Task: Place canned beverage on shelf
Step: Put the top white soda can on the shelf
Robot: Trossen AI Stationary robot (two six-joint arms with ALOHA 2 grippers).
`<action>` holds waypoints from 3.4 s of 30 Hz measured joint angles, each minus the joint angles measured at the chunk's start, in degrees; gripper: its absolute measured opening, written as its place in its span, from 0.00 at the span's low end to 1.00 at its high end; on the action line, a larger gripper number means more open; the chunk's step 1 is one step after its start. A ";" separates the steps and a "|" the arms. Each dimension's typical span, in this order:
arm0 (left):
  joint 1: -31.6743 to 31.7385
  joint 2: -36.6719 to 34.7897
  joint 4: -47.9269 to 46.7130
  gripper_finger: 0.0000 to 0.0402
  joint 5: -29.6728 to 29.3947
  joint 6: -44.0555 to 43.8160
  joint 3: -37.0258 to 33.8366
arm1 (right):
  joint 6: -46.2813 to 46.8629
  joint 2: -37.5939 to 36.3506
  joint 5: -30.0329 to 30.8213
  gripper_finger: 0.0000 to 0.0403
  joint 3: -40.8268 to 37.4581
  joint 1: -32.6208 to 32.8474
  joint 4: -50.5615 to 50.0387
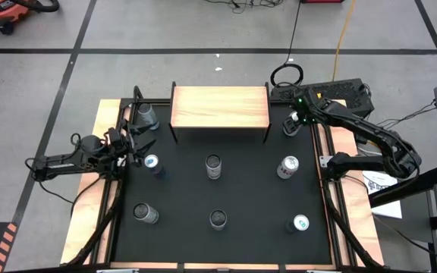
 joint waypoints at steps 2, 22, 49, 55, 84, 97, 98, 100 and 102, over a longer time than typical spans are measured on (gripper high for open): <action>-0.01 0.00 0.02 0.73 0.00 0.00 0.00 | -0.02 0.00 0.06 0.67 0.02 0.00 -0.15; -0.02 0.00 0.04 0.73 -0.02 -0.26 0.00 | -0.43 -0.55 -0.24 0.64 2.33 0.11 -4.58; -0.01 0.00 -0.22 0.73 -0.02 -2.86 -0.02 | -2.77 -0.54 -0.13 0.64 31.79 0.11 -8.65; -0.02 0.00 -0.20 0.73 -0.04 -2.86 -0.02 | -2.76 1.80 -0.82 0.64 33.68 0.11 -6.01; 0.00 0.00 -0.81 0.73 -0.04 -2.86 -0.02 | -6.23 22.07 -4.57 0.64 51.47 7.01 -7.80; 0.00 0.00 -3.47 0.73 -0.04 -2.95 -0.04 | -7.50 23.58 -4.50 0.64 51.54 8.33 -9.20; -0.01 0.00 -3.46 0.73 -0.06 -2.95 -0.04 | -7.50 23.58 -4.57 0.64 51.54 8.35 -9.66; 0.00 0.00 -3.48 0.73 -0.04 -2.93 -0.04 | -7.47 23.66 -4.78 0.64 51.54 8.41 -10.43; -0.02 0.00 -3.48 0.73 -0.05 -2.94 -0.04 | -7.21 24.09 -4.77 0.64 51.54 8.44 -10.32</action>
